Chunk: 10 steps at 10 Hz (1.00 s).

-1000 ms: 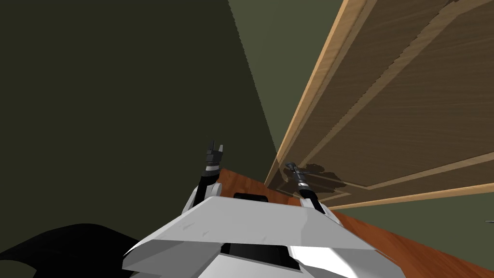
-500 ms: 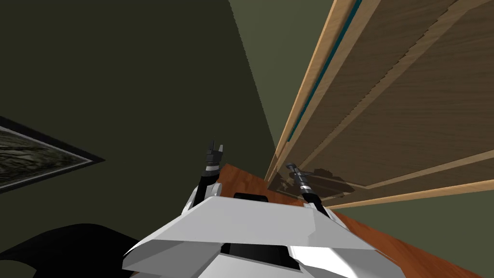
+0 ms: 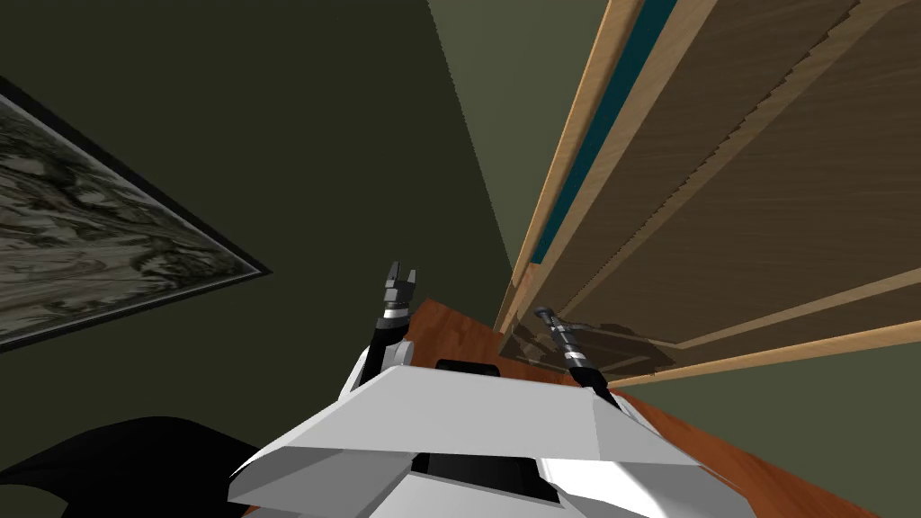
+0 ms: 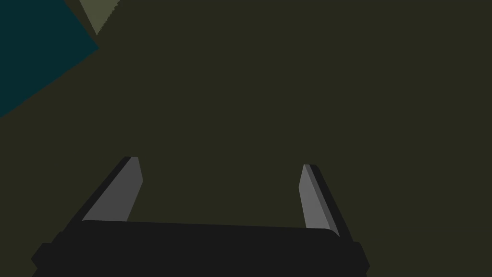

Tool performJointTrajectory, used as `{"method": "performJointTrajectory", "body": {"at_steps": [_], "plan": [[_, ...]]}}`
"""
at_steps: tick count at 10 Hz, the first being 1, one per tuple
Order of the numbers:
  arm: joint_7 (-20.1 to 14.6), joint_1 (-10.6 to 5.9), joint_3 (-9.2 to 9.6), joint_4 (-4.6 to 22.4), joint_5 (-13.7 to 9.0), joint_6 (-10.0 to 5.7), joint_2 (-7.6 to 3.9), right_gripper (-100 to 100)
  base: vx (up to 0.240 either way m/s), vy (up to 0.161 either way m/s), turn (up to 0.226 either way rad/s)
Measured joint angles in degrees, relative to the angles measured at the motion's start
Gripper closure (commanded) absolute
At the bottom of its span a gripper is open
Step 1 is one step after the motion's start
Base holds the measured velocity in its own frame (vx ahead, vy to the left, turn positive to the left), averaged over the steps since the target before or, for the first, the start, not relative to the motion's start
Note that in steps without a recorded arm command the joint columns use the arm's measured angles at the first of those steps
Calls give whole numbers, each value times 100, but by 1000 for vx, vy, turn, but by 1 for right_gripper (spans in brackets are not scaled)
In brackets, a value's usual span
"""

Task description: Pull the door open

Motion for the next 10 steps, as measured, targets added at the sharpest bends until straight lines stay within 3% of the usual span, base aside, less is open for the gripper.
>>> {"method": "performJointTrajectory", "body": {"at_steps": [4,7,9,10], "plan": [[-194,212,118,13,51,-332,-167,100,-202,-56,141],[-376,372,214,128,93,-684,-330,100,-185,-54,111],[-424,456,249,160,105,-797,-357,100,-212,-73,214],[-460,459,262,247,114,-939,-394,100,-224,-45,174]]}}
